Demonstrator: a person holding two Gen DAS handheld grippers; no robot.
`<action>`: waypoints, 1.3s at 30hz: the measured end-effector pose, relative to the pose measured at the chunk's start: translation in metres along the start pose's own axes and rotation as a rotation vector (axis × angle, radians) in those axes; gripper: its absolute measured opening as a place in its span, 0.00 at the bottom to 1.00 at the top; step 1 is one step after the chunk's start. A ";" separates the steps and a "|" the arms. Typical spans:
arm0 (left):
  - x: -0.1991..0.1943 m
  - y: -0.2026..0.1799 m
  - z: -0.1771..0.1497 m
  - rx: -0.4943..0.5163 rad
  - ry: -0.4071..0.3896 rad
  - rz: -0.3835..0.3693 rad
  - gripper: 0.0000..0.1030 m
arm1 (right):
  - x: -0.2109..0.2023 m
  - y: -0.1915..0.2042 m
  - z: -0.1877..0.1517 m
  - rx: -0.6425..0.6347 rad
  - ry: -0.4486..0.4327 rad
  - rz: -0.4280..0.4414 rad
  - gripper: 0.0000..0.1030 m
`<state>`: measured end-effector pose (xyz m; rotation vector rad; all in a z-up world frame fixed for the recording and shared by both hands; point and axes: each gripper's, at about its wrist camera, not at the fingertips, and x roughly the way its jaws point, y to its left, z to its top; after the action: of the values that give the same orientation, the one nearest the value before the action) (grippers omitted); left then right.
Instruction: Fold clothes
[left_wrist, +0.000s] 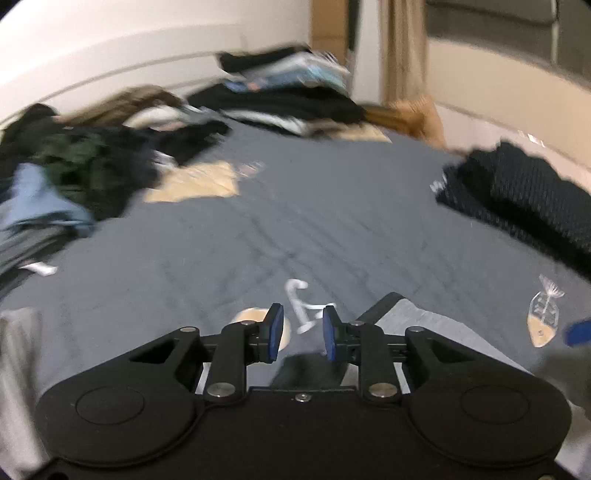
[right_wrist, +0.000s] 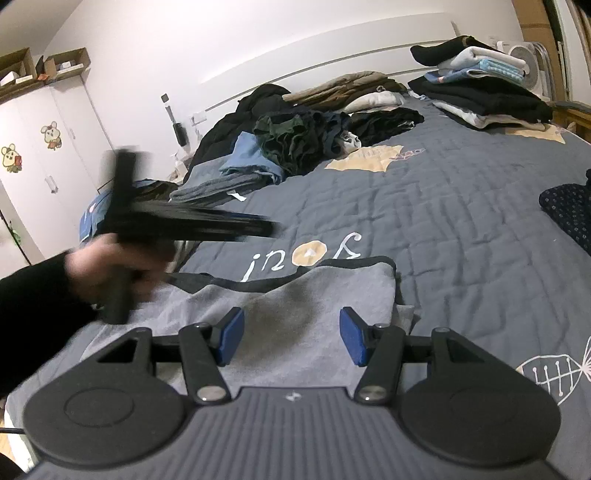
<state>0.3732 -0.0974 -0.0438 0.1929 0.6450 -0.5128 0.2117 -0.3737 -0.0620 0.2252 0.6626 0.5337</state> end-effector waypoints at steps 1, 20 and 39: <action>-0.023 0.007 -0.004 -0.008 -0.012 0.021 0.25 | 0.000 0.000 0.000 0.003 -0.002 0.000 0.55; -0.195 0.084 -0.159 -0.351 -0.060 0.459 0.57 | 0.018 0.008 0.000 -0.033 -0.042 -0.203 0.60; -0.073 0.145 -0.147 -0.238 0.024 0.350 0.42 | 0.131 -0.064 0.025 -0.079 0.091 -0.261 0.59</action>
<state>0.3204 0.1037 -0.1121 0.0841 0.6727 -0.0955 0.3398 -0.3581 -0.1351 0.0389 0.7449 0.3201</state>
